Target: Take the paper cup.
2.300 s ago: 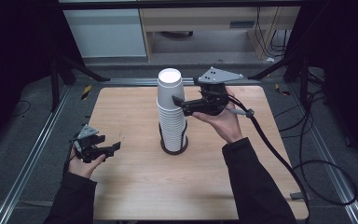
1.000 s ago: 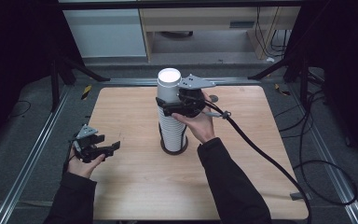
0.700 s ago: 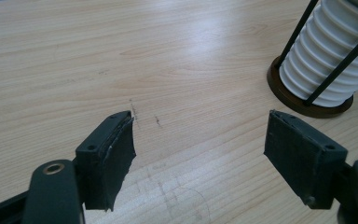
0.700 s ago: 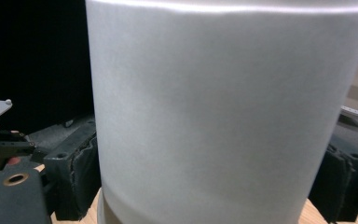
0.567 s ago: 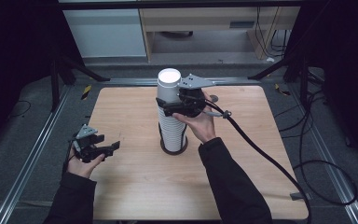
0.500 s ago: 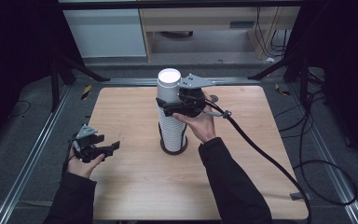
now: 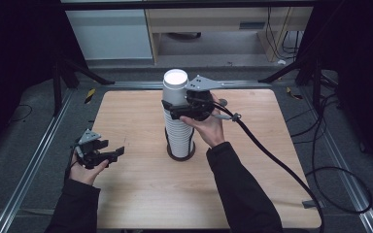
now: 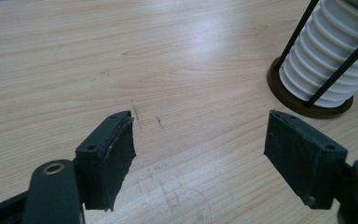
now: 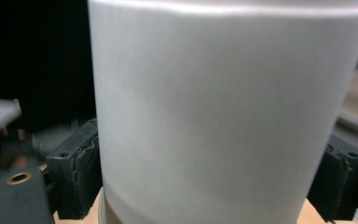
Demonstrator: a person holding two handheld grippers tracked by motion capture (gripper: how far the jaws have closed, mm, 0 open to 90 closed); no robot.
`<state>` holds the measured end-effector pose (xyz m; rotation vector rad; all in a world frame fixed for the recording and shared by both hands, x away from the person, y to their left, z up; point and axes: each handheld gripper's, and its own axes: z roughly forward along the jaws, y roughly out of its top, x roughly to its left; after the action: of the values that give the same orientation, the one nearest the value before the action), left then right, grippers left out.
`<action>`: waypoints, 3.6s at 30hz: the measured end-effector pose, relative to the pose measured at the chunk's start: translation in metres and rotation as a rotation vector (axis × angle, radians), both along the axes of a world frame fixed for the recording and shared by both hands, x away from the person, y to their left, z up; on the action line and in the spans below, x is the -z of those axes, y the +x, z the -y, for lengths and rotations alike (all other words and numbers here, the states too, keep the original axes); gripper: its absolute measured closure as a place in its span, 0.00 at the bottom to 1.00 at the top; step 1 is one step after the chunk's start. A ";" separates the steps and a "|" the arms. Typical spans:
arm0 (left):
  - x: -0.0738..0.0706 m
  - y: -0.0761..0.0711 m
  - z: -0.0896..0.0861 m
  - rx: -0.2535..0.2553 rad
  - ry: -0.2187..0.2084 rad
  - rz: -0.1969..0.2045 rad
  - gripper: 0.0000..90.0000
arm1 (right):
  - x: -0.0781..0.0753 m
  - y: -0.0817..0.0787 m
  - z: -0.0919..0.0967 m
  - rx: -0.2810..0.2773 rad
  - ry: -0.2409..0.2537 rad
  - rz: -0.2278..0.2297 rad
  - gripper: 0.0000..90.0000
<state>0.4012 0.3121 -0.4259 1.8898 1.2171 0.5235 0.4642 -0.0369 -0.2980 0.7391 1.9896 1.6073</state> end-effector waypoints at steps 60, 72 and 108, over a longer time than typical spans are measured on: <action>-0.009 -0.004 0.006 0.023 -0.011 0.025 0.26 | -0.081 -0.047 0.095 0.060 -0.044 0.120 0.15; -0.010 -0.006 0.016 0.055 -0.015 0.022 0.27 | -0.033 -0.066 0.123 0.060 -0.155 0.056 0.15; -0.026 -0.029 0.094 0.337 0.004 0.051 0.28 | 0.073 -0.091 0.119 -0.170 -0.385 -0.108 0.15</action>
<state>0.3725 0.2182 -0.4002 2.0179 0.8404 0.3882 0.3733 -0.1559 -0.3708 0.5277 2.4005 1.2316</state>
